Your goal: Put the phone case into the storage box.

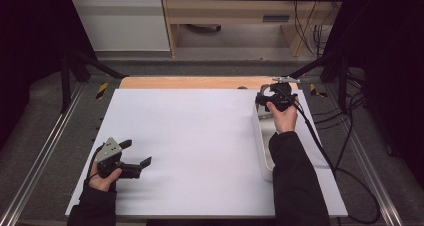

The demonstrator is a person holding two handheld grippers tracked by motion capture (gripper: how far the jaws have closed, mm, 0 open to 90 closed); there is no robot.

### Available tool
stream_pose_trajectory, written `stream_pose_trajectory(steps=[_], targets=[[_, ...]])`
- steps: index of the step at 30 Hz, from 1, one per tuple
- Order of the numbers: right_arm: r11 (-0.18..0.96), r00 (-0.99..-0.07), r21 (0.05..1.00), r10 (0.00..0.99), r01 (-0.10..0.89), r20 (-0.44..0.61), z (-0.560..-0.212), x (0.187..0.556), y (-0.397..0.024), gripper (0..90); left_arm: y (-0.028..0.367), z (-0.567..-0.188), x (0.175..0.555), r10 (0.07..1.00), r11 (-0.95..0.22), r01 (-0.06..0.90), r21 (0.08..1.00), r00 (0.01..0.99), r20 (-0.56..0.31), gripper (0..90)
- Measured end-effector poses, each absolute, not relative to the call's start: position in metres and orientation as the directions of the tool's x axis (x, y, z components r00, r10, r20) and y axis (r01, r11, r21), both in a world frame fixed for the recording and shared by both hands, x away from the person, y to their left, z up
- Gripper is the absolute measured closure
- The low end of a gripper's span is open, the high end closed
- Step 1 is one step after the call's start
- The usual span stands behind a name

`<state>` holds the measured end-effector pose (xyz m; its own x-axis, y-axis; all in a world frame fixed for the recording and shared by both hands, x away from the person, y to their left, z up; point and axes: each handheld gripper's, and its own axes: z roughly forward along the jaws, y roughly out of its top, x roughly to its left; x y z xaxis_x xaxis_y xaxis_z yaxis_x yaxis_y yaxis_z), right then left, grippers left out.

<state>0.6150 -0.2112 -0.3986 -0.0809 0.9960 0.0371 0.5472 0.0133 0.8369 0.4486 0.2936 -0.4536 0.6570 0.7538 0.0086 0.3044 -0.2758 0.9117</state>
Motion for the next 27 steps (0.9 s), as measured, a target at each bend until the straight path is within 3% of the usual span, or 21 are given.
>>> stream_pose_trajectory(steps=[21,27], targets=[[0.026,-0.086,0.839,0.996,0.544,0.025,-0.4037,0.6152,-0.2076,10.7,0.2937,-0.4536,0.4486,0.753,-0.275,0.303,0.912,0.658,0.008,0.0],[0.037,-0.109,0.831,0.994,0.555,0.029,-0.4036,0.6157,-0.2087,2.3,0.2936,-0.4537,0.4486,0.753,-0.276,0.304,0.912,0.658,0.008,0.0]])
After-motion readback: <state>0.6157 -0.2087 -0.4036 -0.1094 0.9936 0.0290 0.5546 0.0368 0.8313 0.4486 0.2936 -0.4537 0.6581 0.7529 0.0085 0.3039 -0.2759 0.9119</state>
